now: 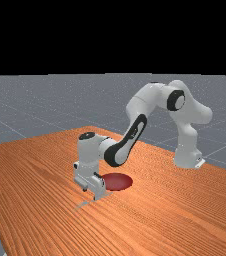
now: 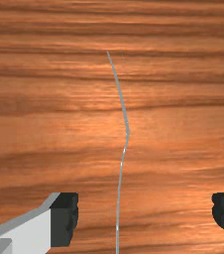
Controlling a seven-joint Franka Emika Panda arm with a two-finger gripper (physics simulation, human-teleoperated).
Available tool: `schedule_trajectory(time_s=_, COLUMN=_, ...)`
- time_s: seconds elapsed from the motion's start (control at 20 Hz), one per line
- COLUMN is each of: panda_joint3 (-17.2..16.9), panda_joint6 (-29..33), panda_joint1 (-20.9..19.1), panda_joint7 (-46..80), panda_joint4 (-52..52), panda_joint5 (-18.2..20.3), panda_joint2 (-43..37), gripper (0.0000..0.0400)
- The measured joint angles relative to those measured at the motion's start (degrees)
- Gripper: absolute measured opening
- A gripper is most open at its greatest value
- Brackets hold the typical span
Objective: Put the fork on the plate
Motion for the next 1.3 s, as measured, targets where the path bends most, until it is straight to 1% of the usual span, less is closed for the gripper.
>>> schedule_trajectory(time_s=0.25, panda_joint3=0.05, panda_joint6=0.00, panda_joint1=1.11, panda_joint7=1.54, panda_joint4=-0.14, panda_joint5=0.11, panda_joint2=-0.09, gripper=0.0400)
schedule_trajectory(time_s=0.3, panda_joint3=-0.69, panda_joint6=0.28, panda_joint1=1.82, panda_joint7=2.71, panda_joint4=-0.06, panda_joint5=-0.50, panda_joint2=0.19, gripper=0.0400)
schedule_trajectory(time_s=0.45, panda_joint3=-1.15, panda_joint6=1.01, panda_joint1=2.29, panda_joint7=3.42, panda_joint4=0.37, panda_joint5=-0.95, panda_joint2=1.30, gripper=0.0400)
schedule_trajectory(time_s=0.5, panda_joint3=-1.92, panda_joint6=1.48, panda_joint1=2.95, panda_joint7=4.42, panda_joint4=0.74, panda_joint5=-1.63, panda_joint2=2.10, gripper=0.0400)
schedule_trajectory(time_s=0.65, panda_joint3=-1.77, panda_joint6=2.47, panda_joint1=2.91, panda_joint7=4.45, panda_joint4=1.79, panda_joint5=-1.41, panda_joint2=4.01, gripper=0.0400)
schedule_trajectory(time_s=0.75, panda_joint3=-0.82, panda_joint6=2.53, panda_joint1=2.23, panda_joint7=3.17, panda_joint4=2.36, panda_joint5=-0.67, panda_joint2=4.21, gripper=0.0393)
schedule_trajectory(time_s=0.85, panda_joint3=0.02, panda_joint6=1.84, panda_joint1=1.47, panda_joint7=2.12, panda_joint4=3.06, panda_joint5=-0.01, panda_joint2=4.44, gripper=0.0371)
schedule_trajectory(time_s=1.05, panda_joint3=0.78, panda_joint6=0.15, panda_joint1=0.44, panda_joint7=1.61, panda_joint4=6.73, panda_joint5=0.52, panda_joint2=6.19, gripper=0.0394)
schedule_trajectory(time_s=1.15, panda_joint3=0.30, panda_joint6=-1.99, panda_joint1=0.43, panda_joint7=2.47, panda_joint4=10.02, panda_joint5=-0.09, panda_joint2=7.86, gripper=0.0398)
schedule_trajectory(time_s=1.3, panda_joint3=0.98, panda_joint6=-1.94, panda_joint1=-0.24, panda_joint7=1.85, panda_joint4=11.04, panda_joint5=0.53, panda_joint2=8.36, gripper=0.0400)
